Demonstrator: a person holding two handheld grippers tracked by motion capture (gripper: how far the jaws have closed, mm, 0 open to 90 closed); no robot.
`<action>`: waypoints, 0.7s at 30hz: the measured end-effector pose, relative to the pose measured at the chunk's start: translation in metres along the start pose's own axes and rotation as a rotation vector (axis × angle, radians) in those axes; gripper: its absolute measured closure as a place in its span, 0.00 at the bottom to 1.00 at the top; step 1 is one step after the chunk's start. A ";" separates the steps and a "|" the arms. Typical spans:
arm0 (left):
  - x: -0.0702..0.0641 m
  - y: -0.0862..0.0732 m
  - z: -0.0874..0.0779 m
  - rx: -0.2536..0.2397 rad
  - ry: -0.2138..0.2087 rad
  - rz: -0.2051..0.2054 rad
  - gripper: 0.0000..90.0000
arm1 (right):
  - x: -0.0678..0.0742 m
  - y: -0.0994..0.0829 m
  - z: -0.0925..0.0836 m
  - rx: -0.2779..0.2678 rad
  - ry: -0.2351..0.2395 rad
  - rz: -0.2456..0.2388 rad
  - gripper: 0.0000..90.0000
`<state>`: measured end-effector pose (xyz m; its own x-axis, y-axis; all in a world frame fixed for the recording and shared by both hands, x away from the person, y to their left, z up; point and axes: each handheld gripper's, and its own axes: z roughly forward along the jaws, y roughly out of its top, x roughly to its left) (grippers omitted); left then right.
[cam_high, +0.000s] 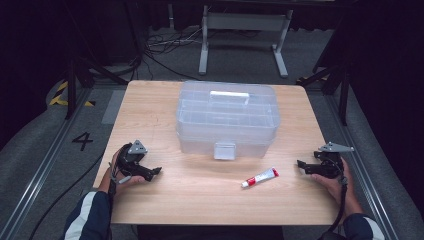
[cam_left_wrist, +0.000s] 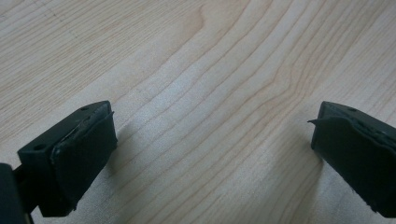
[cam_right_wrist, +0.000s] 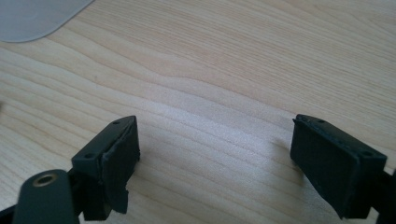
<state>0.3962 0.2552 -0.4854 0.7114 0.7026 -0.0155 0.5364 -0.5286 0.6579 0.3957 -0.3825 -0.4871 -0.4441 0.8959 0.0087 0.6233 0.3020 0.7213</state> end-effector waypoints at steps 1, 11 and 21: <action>0.000 0.000 0.000 0.000 -0.001 0.000 0.00 | 0.000 0.000 0.000 -0.003 0.003 -0.004 0.21; 0.000 0.000 0.000 0.002 0.002 0.003 0.00 | 0.001 0.006 -0.011 -0.043 0.004 -0.032 0.24; 0.000 0.000 0.000 0.002 0.001 0.003 0.00 | 0.002 0.021 -0.024 -0.090 0.007 -0.059 0.27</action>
<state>0.3961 0.2554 -0.4852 0.7124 0.7017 -0.0130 0.5354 -0.5313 0.6565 0.3921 -0.3819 -0.4557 -0.4829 0.8751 -0.0307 0.5360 0.3232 0.7799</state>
